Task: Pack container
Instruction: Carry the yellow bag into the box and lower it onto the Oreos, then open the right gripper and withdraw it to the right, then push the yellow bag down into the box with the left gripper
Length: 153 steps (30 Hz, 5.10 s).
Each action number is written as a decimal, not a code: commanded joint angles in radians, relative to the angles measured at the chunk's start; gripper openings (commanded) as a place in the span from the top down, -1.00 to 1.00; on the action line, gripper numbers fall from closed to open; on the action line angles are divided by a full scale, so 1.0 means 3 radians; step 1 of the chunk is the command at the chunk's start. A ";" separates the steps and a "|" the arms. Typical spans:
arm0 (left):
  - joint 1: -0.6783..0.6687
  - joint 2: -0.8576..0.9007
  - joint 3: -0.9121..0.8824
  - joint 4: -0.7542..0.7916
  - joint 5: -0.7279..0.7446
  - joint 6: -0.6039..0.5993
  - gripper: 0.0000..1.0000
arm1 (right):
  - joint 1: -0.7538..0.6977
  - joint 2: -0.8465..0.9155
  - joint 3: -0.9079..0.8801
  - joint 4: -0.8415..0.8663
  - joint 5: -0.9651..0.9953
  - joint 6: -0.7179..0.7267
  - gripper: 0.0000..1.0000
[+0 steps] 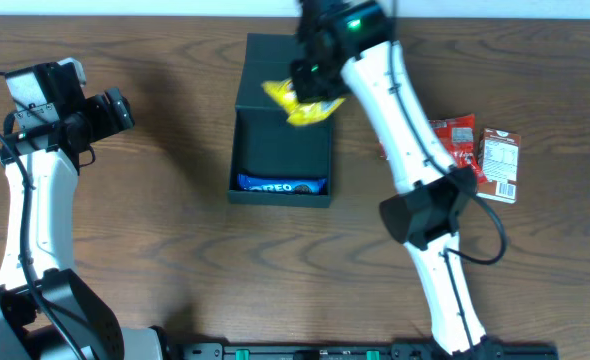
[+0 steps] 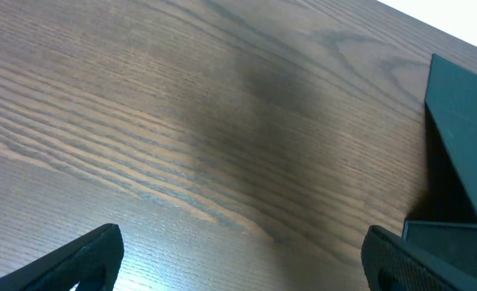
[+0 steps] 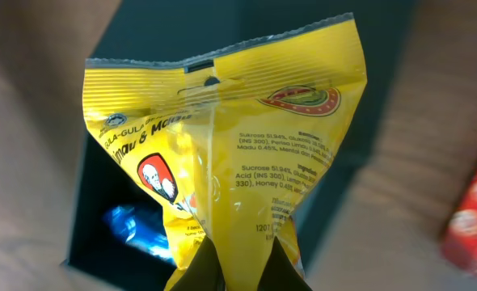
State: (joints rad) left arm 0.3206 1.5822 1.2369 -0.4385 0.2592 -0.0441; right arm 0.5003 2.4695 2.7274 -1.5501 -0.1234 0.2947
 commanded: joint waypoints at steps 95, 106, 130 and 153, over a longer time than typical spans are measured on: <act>-0.0554 0.0347 0.0032 -0.0167 0.0458 0.0258 -0.90 | -0.0170 -0.0484 -0.1436 0.1802 -0.1296 -0.0401 0.97; -0.1366 0.0348 0.0032 0.0117 0.1110 0.0720 -0.96 | -0.1012 -0.0838 -0.1438 0.0903 -0.0051 -0.0393 0.97; -0.2294 0.1231 0.0032 0.0003 -0.1256 0.0420 0.88 | -0.1588 -0.0838 -0.1438 0.0721 0.0136 -0.0601 0.97; -0.2266 0.0970 0.0217 -0.0046 -0.1223 0.0281 0.88 | -0.1588 -0.0838 -0.1438 0.0698 0.0136 -0.0603 0.97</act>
State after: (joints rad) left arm -0.3645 1.8160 1.2934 -0.4446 -0.1322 0.0647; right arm 0.0227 2.2147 2.2936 -1.3369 -0.0914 0.1246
